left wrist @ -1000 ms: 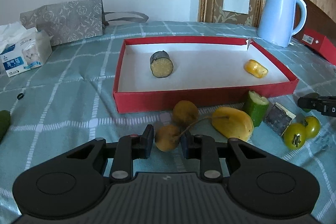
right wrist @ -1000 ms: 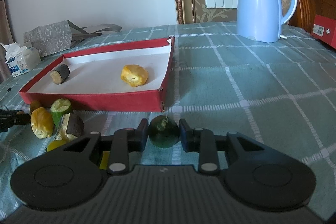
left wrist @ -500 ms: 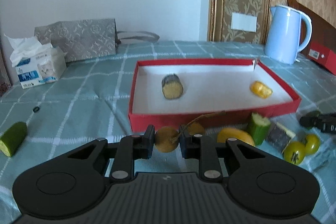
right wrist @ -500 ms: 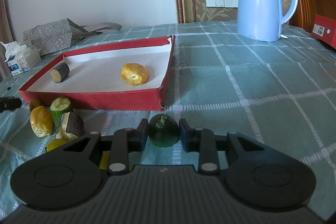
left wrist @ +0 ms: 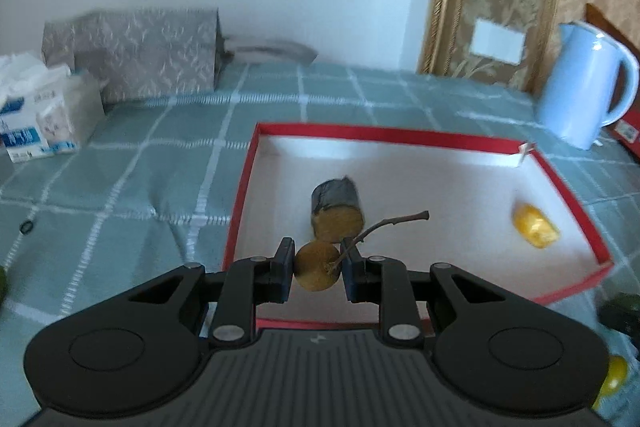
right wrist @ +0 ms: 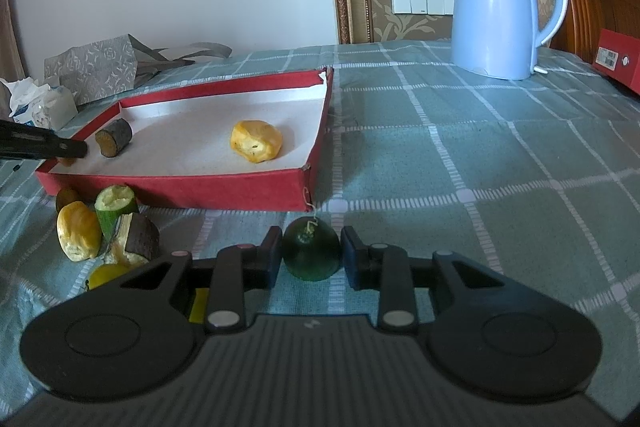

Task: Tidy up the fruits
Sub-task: 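Drop the brown fruit into the tray with left tool while the right tool holds pear, then carry the green pear over the red tray and open the right tool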

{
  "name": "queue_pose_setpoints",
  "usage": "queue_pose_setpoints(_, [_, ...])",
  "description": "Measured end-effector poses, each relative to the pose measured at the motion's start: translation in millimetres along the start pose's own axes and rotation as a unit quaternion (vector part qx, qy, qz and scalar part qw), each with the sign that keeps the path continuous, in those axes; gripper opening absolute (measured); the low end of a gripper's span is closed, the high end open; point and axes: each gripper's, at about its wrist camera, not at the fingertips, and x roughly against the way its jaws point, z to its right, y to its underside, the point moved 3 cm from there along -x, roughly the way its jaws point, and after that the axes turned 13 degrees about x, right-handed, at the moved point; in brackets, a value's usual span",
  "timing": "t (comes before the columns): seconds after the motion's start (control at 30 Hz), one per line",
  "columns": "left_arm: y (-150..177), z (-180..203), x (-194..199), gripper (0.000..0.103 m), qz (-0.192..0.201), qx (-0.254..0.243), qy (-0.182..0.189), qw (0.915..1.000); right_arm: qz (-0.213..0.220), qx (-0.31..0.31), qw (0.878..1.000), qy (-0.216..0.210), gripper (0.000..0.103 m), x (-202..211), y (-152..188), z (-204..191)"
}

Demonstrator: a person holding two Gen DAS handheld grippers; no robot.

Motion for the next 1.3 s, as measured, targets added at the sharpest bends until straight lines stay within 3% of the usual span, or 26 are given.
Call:
queue_pose_setpoints(0.17, [2,-7,-16,0.026,-0.013,0.009,-0.01,0.9998,-0.001,0.003,1.0,0.002,0.03,0,0,0])
queue_pose_setpoints(0.23, [1,-9,-13,0.035,-0.006,0.013,-0.01,0.9999,-0.001,0.005,1.0,0.002,0.03,0,0,0])
queue_pose_setpoints(0.3, [1,-9,-8,0.06,0.007,0.013,0.004,0.9999,-0.002,0.007,1.0,0.003,0.03,0,0,-1])
queue_pose_setpoints(0.33, [1,-8,-4,0.066,0.011,0.015,0.016,0.9997,-0.002,0.008,1.0,0.003,0.03,0,0,-1])
queue_pose_setpoints(0.37, [2,-7,-1,0.078,0.019,0.016,0.019,0.9995,-0.002,0.009,1.0,0.004,0.03,-1,-1,-1])
queue_pose_setpoints(0.4, [4,-5,5,0.083,0.038,0.012,0.011,0.9992,-0.002,0.008,1.0,0.003,0.03,0,0,-1])
queue_pose_setpoints(0.5, [12,1,19,0.086,0.072,-0.02,-0.002,0.9972,-0.002,0.009,1.0,0.004,0.03,-1,-1,-2])
queue_pose_setpoints(0.6, [22,3,36,0.088,0.113,-0.039,-0.045,0.9917,-0.002,0.007,1.0,0.003,0.03,0,-1,-2])
queue_pose_setpoints(0.73, [37,0,59,0.089,0.129,-0.045,-0.047,0.9895,-0.002,0.006,1.0,0.002,0.03,-1,0,-2])
queue_pose_setpoints(0.93, [57,-13,77,0.095,0.106,-0.033,-0.039,0.993,-0.001,0.005,1.0,0.001,0.03,0,0,-1])
queue_pose_setpoints(1.3, [67,-24,58,0.095,0.041,-0.019,-0.059,0.9972,0.012,-0.003,1.0,0.01,0.029,5,0,1])
